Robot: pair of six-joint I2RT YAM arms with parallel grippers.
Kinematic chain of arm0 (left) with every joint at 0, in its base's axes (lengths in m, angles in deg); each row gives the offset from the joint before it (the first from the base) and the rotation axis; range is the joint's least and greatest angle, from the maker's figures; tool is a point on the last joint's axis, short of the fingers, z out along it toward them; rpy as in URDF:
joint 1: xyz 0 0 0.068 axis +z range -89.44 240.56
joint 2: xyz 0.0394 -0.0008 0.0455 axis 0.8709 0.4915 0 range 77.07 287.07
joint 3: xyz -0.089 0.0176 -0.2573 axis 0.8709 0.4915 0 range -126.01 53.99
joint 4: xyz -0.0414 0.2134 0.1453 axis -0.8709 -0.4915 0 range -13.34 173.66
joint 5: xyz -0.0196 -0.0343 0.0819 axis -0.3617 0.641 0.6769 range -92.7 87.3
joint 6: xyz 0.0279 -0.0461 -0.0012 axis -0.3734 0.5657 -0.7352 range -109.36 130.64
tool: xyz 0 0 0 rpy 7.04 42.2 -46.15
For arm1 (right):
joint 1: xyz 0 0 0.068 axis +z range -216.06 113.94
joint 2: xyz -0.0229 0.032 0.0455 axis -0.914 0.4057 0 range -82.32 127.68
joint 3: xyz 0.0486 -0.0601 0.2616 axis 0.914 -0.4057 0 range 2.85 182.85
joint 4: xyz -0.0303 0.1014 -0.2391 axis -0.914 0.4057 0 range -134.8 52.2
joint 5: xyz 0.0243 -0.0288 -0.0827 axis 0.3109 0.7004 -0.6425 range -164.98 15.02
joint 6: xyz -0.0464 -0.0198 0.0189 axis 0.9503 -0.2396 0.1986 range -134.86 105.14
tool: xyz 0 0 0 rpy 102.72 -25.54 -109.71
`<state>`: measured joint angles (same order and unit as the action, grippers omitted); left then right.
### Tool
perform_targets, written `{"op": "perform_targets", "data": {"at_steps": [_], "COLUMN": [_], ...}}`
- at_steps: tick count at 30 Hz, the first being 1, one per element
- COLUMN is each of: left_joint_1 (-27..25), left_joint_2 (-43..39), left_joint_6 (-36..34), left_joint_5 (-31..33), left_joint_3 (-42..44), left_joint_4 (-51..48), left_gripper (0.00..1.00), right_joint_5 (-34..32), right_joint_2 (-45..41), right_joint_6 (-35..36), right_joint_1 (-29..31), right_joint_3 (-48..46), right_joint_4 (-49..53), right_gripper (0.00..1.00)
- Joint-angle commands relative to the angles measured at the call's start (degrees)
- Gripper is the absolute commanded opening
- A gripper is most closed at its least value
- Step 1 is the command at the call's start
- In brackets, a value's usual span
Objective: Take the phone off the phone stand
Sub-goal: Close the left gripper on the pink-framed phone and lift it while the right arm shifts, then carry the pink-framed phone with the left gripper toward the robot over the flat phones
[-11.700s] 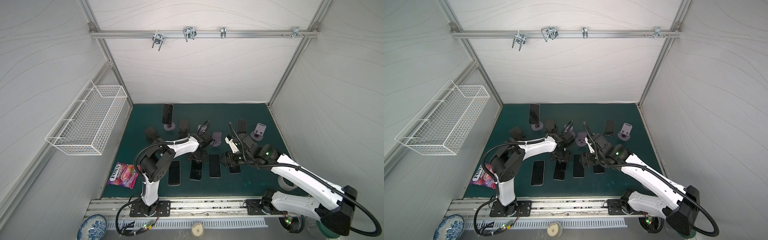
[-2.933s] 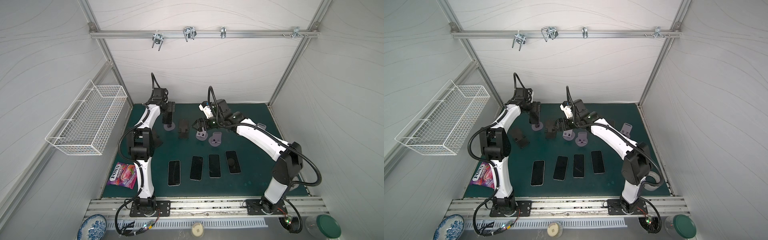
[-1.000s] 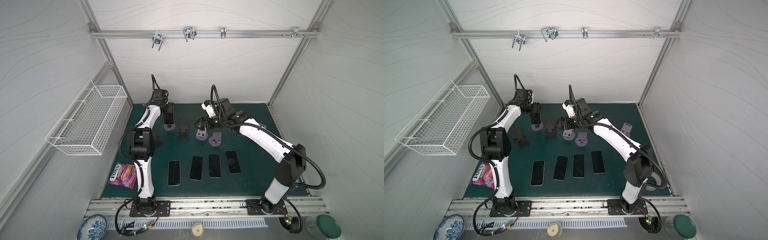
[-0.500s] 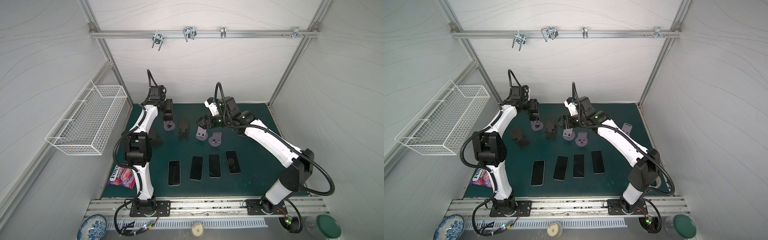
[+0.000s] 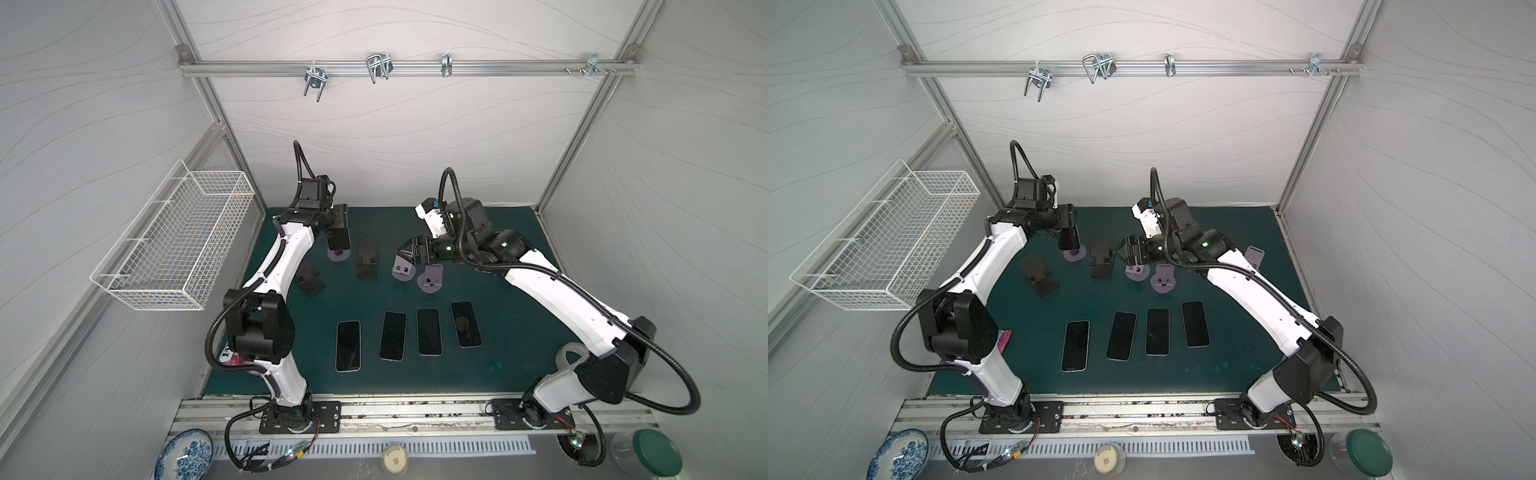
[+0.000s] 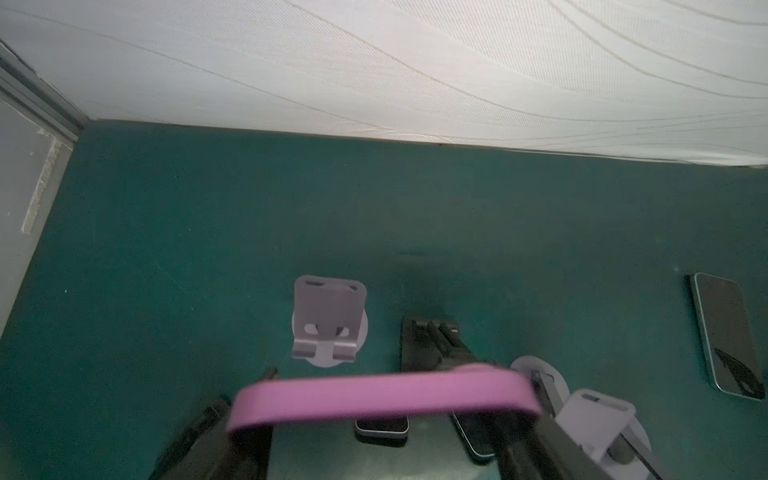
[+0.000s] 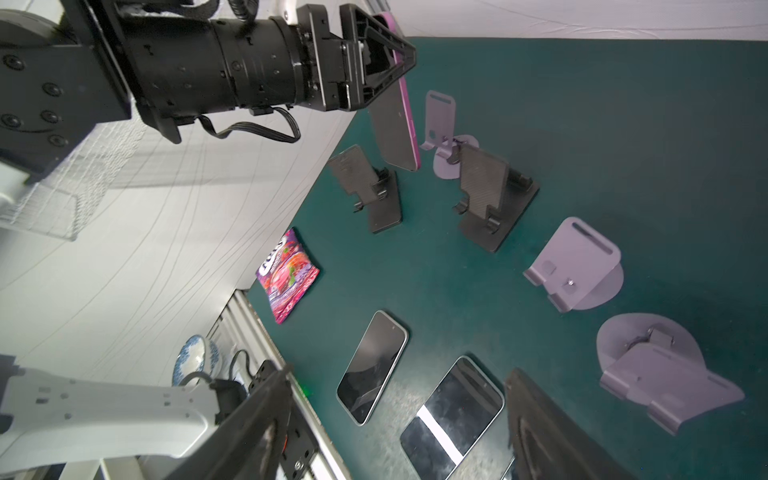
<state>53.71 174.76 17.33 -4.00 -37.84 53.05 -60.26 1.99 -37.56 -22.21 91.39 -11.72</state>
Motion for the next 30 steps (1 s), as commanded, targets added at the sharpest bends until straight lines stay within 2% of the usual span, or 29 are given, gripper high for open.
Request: {"op": "perform_targets", "data": {"at_steps": [1,6,15,30], "left_joint_1": [-1.71,-3.75,-4.75,-4.93], "left_joint_2": [-5.06,-10.69,-17.77,-22.07], "left_joint_6": [1.61,3.5,5.25,6.49], "left_joint_5": [1.16,2.0,0.83,-1.93], "left_joint_3": [1.1,6.74,15.55,22.64], "left_joint_4": [1.09,1.17,1.18,0.03], "left_gripper": [0.6,0.6,0.6,0.6], "right_joint_5": [-2.13,-2.62,-5.55,-7.69], "right_joint_2": [-4.31,-6.44,-6.9,-5.67], "right_joint_6": [-1.51,-5.28,-5.67,-6.12], "right_joint_1": [1.84,3.47,7.87,10.87], "right_joint_3": [-2.31,-4.21,-3.56,-4.02], "right_joint_4": [1.34,-0.13,1.25,1.76], "right_gripper": [0.81,0.79,0.79,0.79]}}
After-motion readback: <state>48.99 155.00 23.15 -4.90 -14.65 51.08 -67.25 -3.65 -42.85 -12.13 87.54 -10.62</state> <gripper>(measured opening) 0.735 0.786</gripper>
